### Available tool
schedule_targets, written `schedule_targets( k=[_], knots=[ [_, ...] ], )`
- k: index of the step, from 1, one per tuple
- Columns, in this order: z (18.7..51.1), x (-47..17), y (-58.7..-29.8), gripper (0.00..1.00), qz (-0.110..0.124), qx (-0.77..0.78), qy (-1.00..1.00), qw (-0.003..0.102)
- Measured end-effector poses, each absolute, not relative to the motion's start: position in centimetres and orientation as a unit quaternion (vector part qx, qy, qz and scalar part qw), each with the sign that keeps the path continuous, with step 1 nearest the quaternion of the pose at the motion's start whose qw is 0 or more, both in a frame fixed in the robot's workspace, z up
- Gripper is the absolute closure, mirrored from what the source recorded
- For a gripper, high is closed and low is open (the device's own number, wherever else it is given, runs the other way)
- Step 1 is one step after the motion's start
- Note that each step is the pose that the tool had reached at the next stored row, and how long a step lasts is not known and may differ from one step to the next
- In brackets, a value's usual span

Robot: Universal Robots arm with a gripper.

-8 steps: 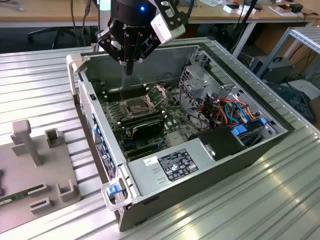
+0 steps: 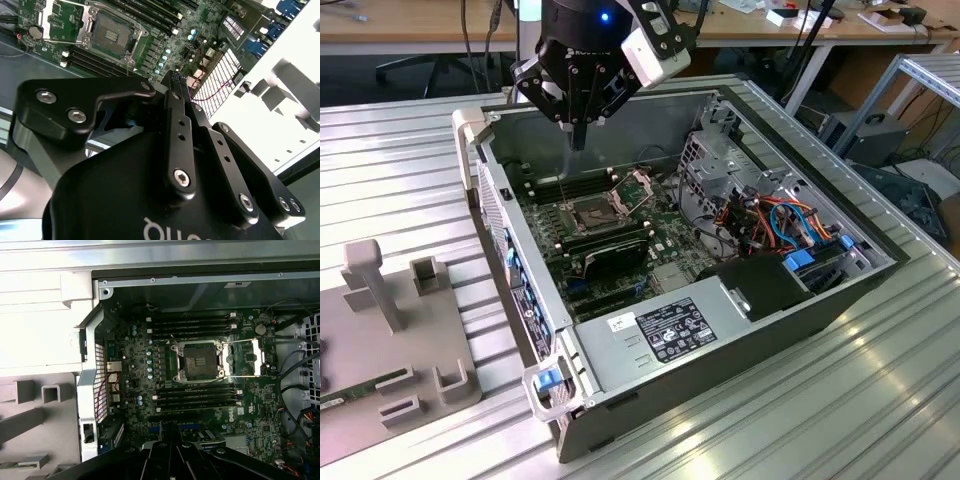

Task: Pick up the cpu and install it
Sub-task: 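Reach for the cpu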

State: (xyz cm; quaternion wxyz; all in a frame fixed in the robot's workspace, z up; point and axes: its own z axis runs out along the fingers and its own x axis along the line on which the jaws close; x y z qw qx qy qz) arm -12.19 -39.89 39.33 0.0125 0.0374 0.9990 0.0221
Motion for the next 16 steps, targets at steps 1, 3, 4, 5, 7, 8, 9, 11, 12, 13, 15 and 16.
schedule_targets(
  k=[1, 3, 4, 5, 7, 8, 9, 11, 12, 13, 15, 16],
  knots=[
    [39.33, -12.19, -39.88, 0.89, 0.022, 0.037, 0.999, 0.012],
    [39.33, -12.20, -39.88, 0.89, 0.022, 0.037, 0.999, 0.012],
    [39.33, -12.23, -39.88, 0.89, 0.022, 0.037, 0.999, 0.013],
    [39.33, -12.26, -39.88, 0.89, 0.022, 0.037, 0.999, 0.012],
    [39.33, -12.31, -39.89, 0.89, 0.022, 0.037, 0.999, 0.013],
    [39.33, -12.31, -39.89, 0.89, 0.022, 0.037, 0.999, 0.012],
    [39.33, -12.31, -39.89, 0.89, 0.022, 0.037, 0.999, 0.012],
    [39.33, -12.32, -39.88, 0.89, 0.022, 0.037, 0.999, 0.012],
    [39.33, -12.34, -39.88, 0.89, 0.022, 0.037, 0.999, 0.013],
    [39.33, -12.36, -39.88, 0.89, 0.022, 0.037, 0.999, 0.012],
    [39.33, -12.41, -39.88, 0.89, 0.022, 0.037, 0.999, 0.012],
    [39.33, -12.44, -39.88, 0.89, 0.022, 0.037, 0.999, 0.012]
  ],
)
